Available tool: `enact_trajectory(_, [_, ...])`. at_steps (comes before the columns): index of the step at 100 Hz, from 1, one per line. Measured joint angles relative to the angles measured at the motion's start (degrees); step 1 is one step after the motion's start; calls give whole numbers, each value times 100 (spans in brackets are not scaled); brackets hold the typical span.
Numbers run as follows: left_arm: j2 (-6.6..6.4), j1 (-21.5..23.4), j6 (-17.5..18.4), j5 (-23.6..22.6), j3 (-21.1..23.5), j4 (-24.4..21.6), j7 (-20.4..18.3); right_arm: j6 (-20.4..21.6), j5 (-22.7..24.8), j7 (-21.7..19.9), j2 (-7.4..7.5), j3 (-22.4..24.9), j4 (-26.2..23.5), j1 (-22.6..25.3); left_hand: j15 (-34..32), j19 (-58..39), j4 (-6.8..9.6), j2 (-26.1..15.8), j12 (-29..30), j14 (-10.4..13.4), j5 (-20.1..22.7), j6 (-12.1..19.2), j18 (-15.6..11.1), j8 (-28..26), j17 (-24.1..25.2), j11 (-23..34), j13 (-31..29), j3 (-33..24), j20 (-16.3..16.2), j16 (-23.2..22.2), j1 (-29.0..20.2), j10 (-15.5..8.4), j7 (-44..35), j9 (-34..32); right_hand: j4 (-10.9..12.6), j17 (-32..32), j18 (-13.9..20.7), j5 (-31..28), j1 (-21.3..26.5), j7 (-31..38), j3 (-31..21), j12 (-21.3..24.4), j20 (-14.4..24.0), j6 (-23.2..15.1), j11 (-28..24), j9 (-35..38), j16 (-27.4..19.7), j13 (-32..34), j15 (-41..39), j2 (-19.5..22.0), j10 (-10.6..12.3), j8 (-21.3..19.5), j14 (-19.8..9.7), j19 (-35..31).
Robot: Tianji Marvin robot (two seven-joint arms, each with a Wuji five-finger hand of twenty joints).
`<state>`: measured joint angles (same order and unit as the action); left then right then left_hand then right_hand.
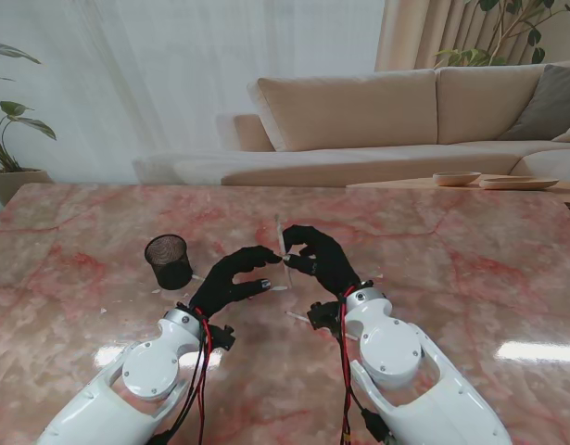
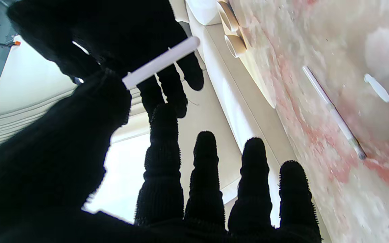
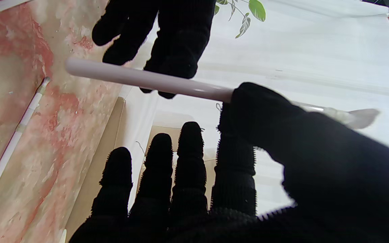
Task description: Insert makeup brushes into the holder
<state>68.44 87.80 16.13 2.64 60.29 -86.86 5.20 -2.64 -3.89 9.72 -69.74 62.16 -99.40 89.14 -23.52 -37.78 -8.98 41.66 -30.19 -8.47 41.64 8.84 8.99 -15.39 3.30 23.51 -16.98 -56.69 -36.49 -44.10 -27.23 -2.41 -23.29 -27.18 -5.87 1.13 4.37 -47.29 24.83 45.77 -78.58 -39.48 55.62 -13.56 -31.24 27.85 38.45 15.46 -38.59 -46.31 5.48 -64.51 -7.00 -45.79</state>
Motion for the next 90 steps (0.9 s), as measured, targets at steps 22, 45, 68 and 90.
enact_trajectory(22, [2, -23, 19, 72, -31, -2, -174, 111, 1, -134, 2, -42, 67, -54, -14, 370, 0, -4, -34, 10, -5, 2, -21, -1, 11, 51, 58, 0, 46, 68, 0, 2, 0, 69, 0, 0, 0, 1, 1, 0, 3, 0, 0, 0, 0, -57, 0, 0, 0, 2, -3, 0, 0, 7])
enact_trajectory(45, [16, -45, 64, 180, -70, -2, -145, 259, -155, -253, 9, -83, 145, -101, -14, 574, 0, -7, -306, 10, 0, 37, -55, -3, 11, 136, 58, 0, 46, 53, 0, 2, -75, 69, -10, 0, 2, 4, 68, -2, 60, 1, 0, 14, 0, -57, 0, -60, 5, 8, -6, 2, 0, 14])
enact_trajectory(68, [67, -44, 76, 248, -76, -2, 14, 354, -181, -395, 40, -92, 186, -116, -14, 634, -26, -8, -381, 11, 517, 116, -55, -82, 12, 197, 58, 0, -23, -3, -5, 3, -442, 60, -10, 0, 2, 4, 68, -2, 61, 1, 0, 14, 0, -57, 0, -60, 5, 8, -6, 2, 0, 14])
enact_trajectory(90, [86, -31, 114, 265, -77, -6, 65, 359, -245, -470, 54, -106, 208, -134, -14, 794, -428, -8, -381, 11, 714, 266, -56, -77, 14, 197, 58, -16, -95, -4, -191, 3, -626, 37, -10, 0, 2, 4, 68, -2, 74, 1, 0, 14, 0, -57, 0, -60, 5, 10, -6, 3, 0, 14])
